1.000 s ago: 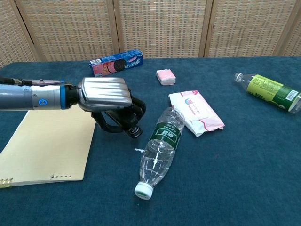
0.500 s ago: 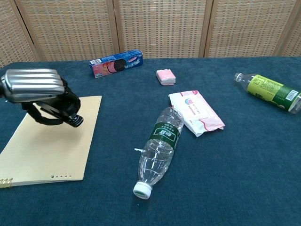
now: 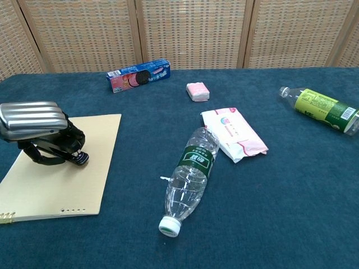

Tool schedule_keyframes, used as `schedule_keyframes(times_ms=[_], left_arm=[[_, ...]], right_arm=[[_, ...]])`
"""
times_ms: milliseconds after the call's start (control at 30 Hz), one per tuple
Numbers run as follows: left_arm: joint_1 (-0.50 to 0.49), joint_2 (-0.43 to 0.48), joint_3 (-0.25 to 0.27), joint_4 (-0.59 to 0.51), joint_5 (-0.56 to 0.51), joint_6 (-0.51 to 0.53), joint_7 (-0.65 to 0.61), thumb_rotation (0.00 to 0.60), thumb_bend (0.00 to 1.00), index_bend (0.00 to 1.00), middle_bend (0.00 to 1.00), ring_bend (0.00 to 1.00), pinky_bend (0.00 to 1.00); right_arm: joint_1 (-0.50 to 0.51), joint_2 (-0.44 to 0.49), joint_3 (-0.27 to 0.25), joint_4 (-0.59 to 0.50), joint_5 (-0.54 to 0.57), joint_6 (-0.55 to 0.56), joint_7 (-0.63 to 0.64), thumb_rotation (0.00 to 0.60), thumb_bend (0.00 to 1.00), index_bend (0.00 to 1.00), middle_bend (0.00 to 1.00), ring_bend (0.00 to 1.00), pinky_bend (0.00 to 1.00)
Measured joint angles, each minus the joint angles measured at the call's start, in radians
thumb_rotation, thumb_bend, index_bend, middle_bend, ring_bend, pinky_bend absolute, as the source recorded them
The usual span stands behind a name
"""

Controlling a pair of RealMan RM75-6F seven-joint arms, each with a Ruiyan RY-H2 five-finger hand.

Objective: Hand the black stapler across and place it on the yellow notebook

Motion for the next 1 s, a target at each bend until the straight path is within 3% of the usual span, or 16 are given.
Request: schedule_keyframes(times_ms=[33,100,167,200,300,633,767,900,1000], left_arm=[[-0.001,-0.007,0.003,0.010,0.005,-0.005,0.003,0.600,0.51,0.57,0.47,0.53,0.42],[-0.002,-0.017,0.008,0.026,0.013,-0.011,0.009,0.600,0.31,0.32,0.25,0.31,0.27],[-0.002,-0.024,0.011,0.038,0.018,-0.012,0.016,0.598,0.20,0.16,0.09,0.15,0.18],[-0.001,-0.025,0.012,0.043,0.020,-0.012,0.017,0.593,0.17,0.10,0.04,0.11,0.14],[0.000,-0.024,0.005,0.046,0.016,0.000,0.004,0.568,0.12,0.01,0.00,0.04,0.10],[0.028,0.038,-0.036,0.040,-0.013,0.147,-0.065,0.517,0.10,0.00,0.00,0.00,0.01],[0.060,0.083,-0.086,-0.003,-0.067,0.208,-0.104,0.433,0.09,0.00,0.00,0.00,0.00],[0.103,0.137,-0.136,-0.119,-0.134,0.221,-0.073,0.547,0.07,0.00,0.00,0.00,0.00],[0.147,0.187,-0.171,-0.284,-0.192,0.236,0.006,0.600,0.07,0.00,0.00,0.00,0.00]], right_arm=[[-0.001,0.001,0.001,0.001,0.002,0.000,0.001,0.600,0.00,0.00,0.00,0.00,0.00],[-0.003,0.002,0.001,0.002,0.004,0.000,0.003,0.600,0.00,0.00,0.00,0.00,0.00],[-0.004,0.003,0.002,0.004,0.005,-0.001,0.005,0.600,0.00,0.00,0.00,0.00,0.00],[-0.004,0.003,0.003,0.004,0.006,0.000,0.006,0.600,0.00,0.00,0.00,0.00,0.00],[-0.005,0.004,0.004,0.005,0.006,0.001,0.008,0.600,0.00,0.00,0.00,0.00,0.00],[-0.012,0.014,0.004,-0.016,-0.012,0.014,0.012,0.600,0.00,0.00,0.00,0.00,0.00],[-0.015,0.019,0.003,-0.028,-0.022,0.022,0.014,0.600,0.00,0.00,0.00,0.00,0.00],[-0.018,0.020,0.003,-0.029,-0.029,0.031,0.007,0.600,0.00,0.00,0.00,0.00,0.00],[-0.018,0.018,0.003,-0.026,-0.034,0.032,0.005,0.600,0.00,0.00,0.00,0.00,0.00]])
